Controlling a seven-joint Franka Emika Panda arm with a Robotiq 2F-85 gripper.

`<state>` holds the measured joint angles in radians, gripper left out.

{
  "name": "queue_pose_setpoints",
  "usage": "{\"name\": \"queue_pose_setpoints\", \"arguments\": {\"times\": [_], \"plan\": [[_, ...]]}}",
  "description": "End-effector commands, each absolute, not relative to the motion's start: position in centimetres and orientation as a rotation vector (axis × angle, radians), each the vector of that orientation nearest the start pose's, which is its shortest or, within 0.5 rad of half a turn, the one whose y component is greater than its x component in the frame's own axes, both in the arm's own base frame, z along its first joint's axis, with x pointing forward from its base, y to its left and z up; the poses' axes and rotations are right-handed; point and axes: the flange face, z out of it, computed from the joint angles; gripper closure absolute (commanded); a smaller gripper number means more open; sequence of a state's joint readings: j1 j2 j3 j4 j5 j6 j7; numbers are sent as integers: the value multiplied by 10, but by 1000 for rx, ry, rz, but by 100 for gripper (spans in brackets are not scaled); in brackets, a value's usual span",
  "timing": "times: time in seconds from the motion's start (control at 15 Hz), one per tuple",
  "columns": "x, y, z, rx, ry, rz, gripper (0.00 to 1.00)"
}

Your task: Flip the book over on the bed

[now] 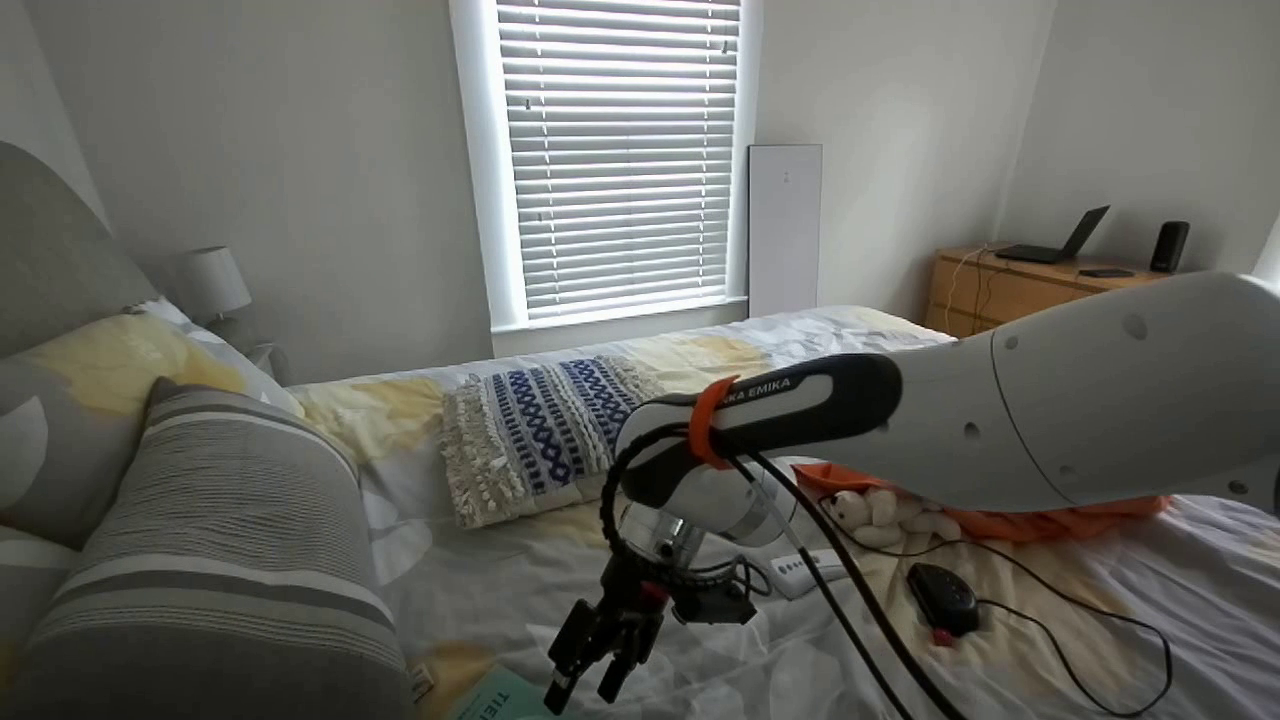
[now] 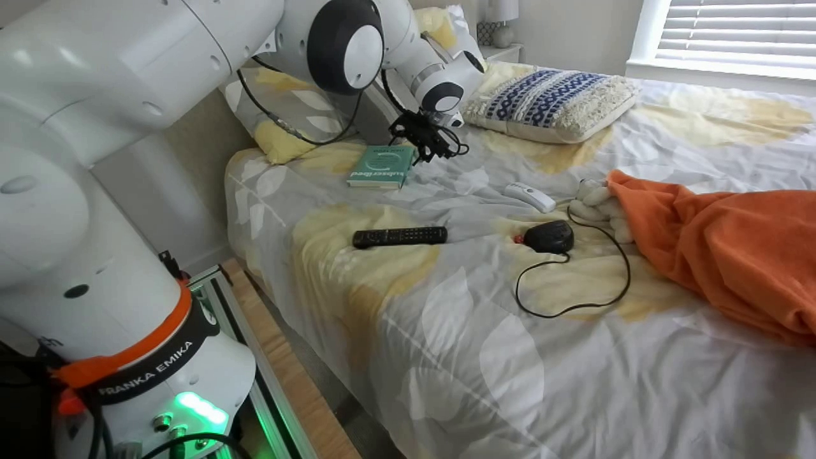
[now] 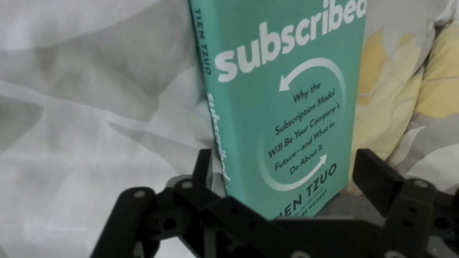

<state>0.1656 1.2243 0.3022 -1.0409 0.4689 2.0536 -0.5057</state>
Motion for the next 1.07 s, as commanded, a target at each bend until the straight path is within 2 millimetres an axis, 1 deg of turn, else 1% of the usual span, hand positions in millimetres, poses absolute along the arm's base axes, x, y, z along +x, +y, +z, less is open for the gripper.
{"name": "queue_pose_setpoints", "arguments": {"times": [0.0,0.27,0.33,0.4,0.47,0.53,0.67,0.73,0.8,0.87,1.0], "plan": [[692,308,62,-2362,-613,185,0],[688,317,45,-2349,-598,213,0],[687,319,42,-2339,-595,221,25],[687,321,42,-2326,-588,227,28],[687,323,43,-2303,-580,232,34],[688,324,44,-2284,-573,232,44],[688,326,48,-2252,-565,239,57],[689,326,52,-2247,-555,232,66],[691,326,56,-2241,-550,227,73],[694,327,66,-2227,-547,216,80],[700,327,84,-2219,-555,184,82]]}}
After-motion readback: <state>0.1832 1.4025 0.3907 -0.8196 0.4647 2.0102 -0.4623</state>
